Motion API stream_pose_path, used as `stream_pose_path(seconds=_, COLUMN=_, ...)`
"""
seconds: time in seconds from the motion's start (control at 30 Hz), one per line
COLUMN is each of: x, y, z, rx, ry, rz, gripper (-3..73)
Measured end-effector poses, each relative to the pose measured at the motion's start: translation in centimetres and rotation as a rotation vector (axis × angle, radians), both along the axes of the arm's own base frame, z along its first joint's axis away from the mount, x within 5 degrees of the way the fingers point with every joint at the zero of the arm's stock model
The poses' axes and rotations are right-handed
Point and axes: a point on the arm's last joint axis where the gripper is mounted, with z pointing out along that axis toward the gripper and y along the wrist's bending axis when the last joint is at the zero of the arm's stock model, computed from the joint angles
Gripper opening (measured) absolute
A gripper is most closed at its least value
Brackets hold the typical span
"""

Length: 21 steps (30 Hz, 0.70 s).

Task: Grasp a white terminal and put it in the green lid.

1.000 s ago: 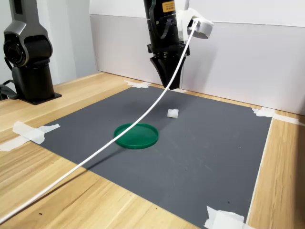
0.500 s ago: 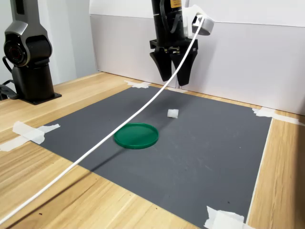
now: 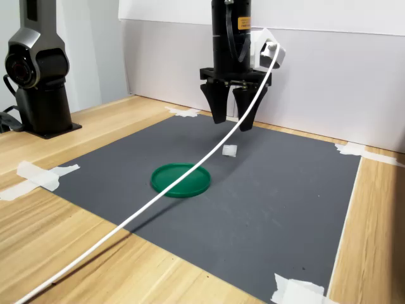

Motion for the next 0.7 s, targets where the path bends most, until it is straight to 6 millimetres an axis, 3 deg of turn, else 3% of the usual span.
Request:
stream_pose_path(seconds=0.47, x=0.8, y=0.3, z=-2.1, rx=0.004, ry=0.019, rz=-0.057, gripper=69.3)
stream_pose_path(seconds=0.7, x=0.1, y=0.1, z=-3.5, rx=0.007, ry=0.03, rz=-0.078, gripper=69.3)
